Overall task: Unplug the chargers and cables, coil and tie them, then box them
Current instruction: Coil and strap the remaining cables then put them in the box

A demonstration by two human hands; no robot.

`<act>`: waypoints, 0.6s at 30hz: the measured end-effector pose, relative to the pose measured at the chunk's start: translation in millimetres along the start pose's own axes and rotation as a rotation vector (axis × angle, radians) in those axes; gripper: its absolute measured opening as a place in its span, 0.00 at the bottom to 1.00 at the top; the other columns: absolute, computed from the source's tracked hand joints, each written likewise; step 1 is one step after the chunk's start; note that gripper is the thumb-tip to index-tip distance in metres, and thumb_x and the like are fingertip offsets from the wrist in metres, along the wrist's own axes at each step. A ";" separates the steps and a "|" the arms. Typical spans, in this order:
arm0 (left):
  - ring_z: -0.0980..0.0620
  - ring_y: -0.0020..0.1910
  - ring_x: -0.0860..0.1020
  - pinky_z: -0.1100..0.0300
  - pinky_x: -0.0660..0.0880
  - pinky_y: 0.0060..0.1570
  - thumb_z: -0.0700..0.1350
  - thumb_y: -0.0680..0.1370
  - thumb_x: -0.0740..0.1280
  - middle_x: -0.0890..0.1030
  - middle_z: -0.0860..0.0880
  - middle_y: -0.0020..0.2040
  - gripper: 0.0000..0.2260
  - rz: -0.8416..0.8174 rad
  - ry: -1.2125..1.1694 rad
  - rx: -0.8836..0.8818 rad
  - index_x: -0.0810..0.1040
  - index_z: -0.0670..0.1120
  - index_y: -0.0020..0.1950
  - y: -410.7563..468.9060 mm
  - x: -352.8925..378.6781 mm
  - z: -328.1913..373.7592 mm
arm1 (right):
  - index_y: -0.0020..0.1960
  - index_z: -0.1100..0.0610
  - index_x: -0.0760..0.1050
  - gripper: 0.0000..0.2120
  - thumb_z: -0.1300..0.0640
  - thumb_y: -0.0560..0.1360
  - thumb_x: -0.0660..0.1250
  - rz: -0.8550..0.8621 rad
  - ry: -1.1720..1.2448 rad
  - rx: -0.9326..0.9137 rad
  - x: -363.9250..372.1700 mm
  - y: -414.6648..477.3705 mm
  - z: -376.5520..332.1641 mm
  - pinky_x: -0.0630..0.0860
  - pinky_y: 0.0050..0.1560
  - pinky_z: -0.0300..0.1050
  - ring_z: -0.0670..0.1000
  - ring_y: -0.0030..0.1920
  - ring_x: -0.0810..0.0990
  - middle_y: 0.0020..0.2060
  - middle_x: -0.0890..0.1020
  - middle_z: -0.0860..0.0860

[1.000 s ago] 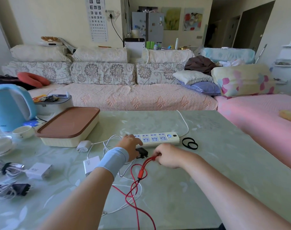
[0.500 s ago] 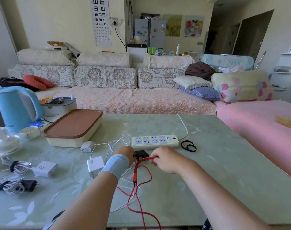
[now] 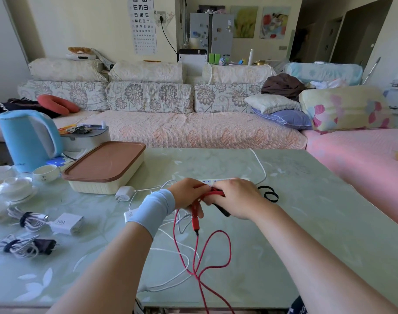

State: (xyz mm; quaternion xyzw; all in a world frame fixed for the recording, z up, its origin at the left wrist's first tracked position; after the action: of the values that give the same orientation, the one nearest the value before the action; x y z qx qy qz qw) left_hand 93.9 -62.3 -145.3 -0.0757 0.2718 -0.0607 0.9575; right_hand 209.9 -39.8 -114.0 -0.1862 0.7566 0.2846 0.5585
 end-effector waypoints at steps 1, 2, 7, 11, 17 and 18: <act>0.51 0.25 0.77 0.62 0.72 0.28 0.52 0.82 0.59 0.80 0.47 0.34 0.15 -0.008 -0.039 0.005 0.78 0.44 0.45 -0.5 -0.1 3.1 | 0.48 0.42 0.79 0.15 0.33 0.75 0.61 -0.020 0.035 0.027 -1.6 -0.5 3.5 0.72 0.44 0.46 0.51 0.48 0.79 0.43 0.83 0.46; 0.53 0.23 0.72 0.62 0.68 0.27 0.54 0.82 0.58 0.77 0.49 0.31 0.16 -0.018 -0.091 0.012 0.77 0.44 0.45 -0.8 -0.9 6.0 | 0.43 0.43 0.79 0.17 0.33 0.75 0.61 -0.036 0.083 0.066 -3.4 -1.2 8.9 0.71 0.40 0.46 0.50 0.44 0.79 0.39 0.82 0.45; 0.54 0.22 0.61 0.61 0.71 0.27 0.49 0.81 0.62 0.66 0.52 0.27 0.11 -0.064 -0.107 0.017 0.80 0.44 0.46 -3.3 -9.3 9.9 | 0.35 0.55 0.75 0.23 0.37 0.76 0.64 0.049 0.262 0.240 -14.5 -3.3 48.2 0.72 0.37 0.45 0.50 0.35 0.78 0.30 0.80 0.48; 0.55 0.22 0.58 0.65 0.61 0.22 0.49 0.82 0.60 0.64 0.53 0.27 0.12 -0.061 -0.156 -0.048 0.75 0.45 0.42 -11.0 -21.9 -0.2 | 0.40 0.56 0.75 0.19 0.44 0.81 0.60 0.150 0.290 0.387 -19.5 -5.9 84.9 0.74 0.45 0.49 0.58 0.43 0.80 0.38 0.82 0.54; 0.59 0.23 0.54 0.66 0.52 0.21 0.50 0.84 0.53 0.57 0.55 0.28 0.14 -0.085 -0.935 0.116 0.70 0.49 0.41 -8.6 -38.8 20.1 | 0.44 0.54 0.75 0.13 0.55 0.84 0.55 -0.012 0.752 0.360 0.0 -10.8 58.9 0.73 0.40 0.44 0.49 0.31 0.79 0.32 0.84 0.52; 0.58 0.23 0.52 0.67 0.52 0.21 0.50 0.83 0.53 0.57 0.55 0.27 0.14 -0.076 -1.024 0.148 0.70 0.49 0.41 -6.8 -36.8 25.2 | 0.45 0.54 0.75 0.13 0.55 0.84 0.55 -0.023 0.839 0.352 1.3 -11.1 47.4 0.72 0.40 0.44 0.50 0.31 0.78 0.32 0.83 0.53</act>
State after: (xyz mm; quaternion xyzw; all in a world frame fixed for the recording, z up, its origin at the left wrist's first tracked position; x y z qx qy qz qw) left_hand 75.6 -60.3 -104.1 -0.0378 -0.2393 -0.0697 0.9677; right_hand 251.1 -18.0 -127.9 -0.1962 0.9522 0.0452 0.2298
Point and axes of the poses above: each hand's wrist, its own y-axis towards the middle knuckle, its own x-axis out of the palm, z = x × y, the point moved 8 cm from there along y, towards the middle knuckle
